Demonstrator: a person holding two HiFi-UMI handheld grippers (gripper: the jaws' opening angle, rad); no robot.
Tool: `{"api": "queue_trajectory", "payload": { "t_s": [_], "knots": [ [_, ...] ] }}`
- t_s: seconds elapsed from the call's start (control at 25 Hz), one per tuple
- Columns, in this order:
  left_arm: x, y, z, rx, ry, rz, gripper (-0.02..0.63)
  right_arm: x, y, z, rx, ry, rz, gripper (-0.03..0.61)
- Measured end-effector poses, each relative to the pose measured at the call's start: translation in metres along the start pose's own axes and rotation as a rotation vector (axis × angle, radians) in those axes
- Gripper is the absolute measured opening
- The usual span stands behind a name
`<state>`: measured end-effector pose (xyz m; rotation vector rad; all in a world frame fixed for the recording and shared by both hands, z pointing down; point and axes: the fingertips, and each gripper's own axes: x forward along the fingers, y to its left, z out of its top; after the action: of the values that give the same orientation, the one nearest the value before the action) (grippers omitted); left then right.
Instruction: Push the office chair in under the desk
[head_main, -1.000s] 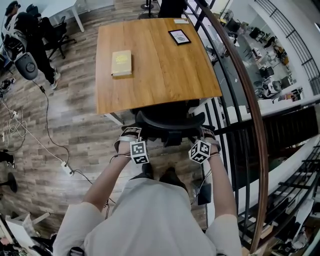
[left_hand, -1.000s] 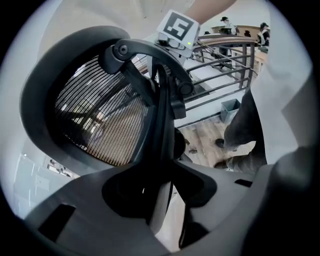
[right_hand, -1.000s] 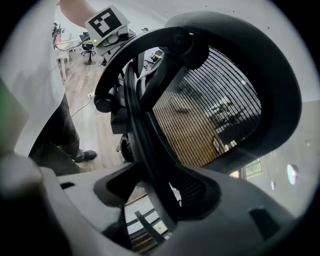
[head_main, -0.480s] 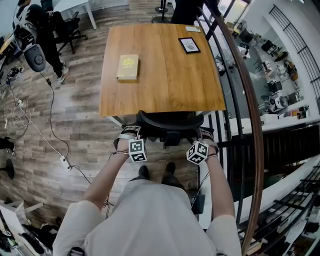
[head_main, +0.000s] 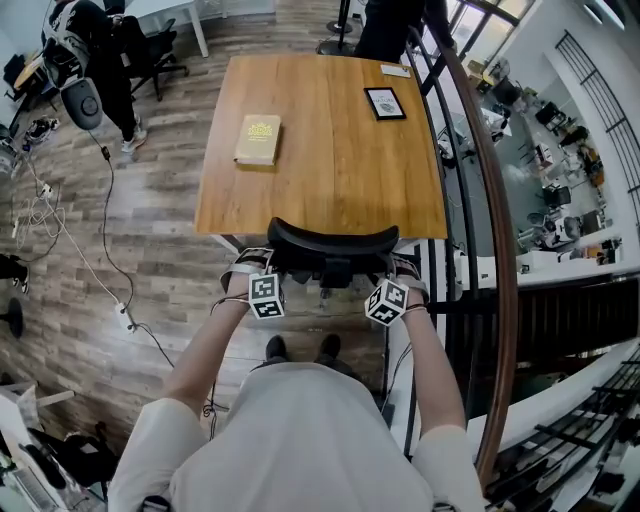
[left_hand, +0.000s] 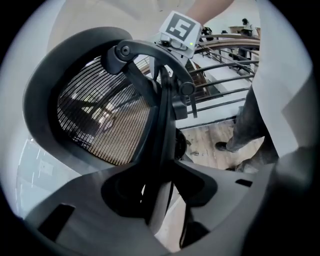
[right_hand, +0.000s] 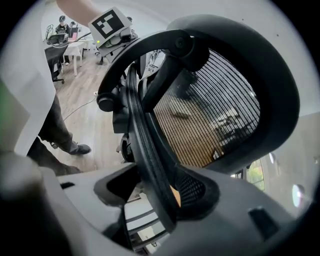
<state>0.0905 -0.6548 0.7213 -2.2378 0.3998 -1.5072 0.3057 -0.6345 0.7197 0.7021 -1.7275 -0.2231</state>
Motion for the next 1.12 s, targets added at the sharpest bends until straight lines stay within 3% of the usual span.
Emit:
{"api": "queue_trajectory", "payload": {
  "t_s": [0.36, 0.56, 0.8, 1.12],
  "knots": [
    [0.006, 0.009, -0.003, -0.029, 0.023, 0.024, 0.170, 0.008, -0.009, 0.002, -0.024, -0.027, -0.008, 0.229],
    [0.008, 0.010, -0.001, -0.090, 0.027, 0.020, 0.196, 0.008, -0.009, 0.001, -0.018, -0.027, -0.020, 0.229],
    [-0.001, 0.009, 0.003, -0.151, 0.016, 0.052, 0.201, -0.001, -0.009, 0.005, 0.080, -0.037, 0.046, 0.229],
    [-0.033, 0.015, 0.018, -0.253, -0.060, 0.089, 0.204, -0.031, -0.011, 0.018, 0.184, -0.104, 0.009, 0.229]
  ]
}}
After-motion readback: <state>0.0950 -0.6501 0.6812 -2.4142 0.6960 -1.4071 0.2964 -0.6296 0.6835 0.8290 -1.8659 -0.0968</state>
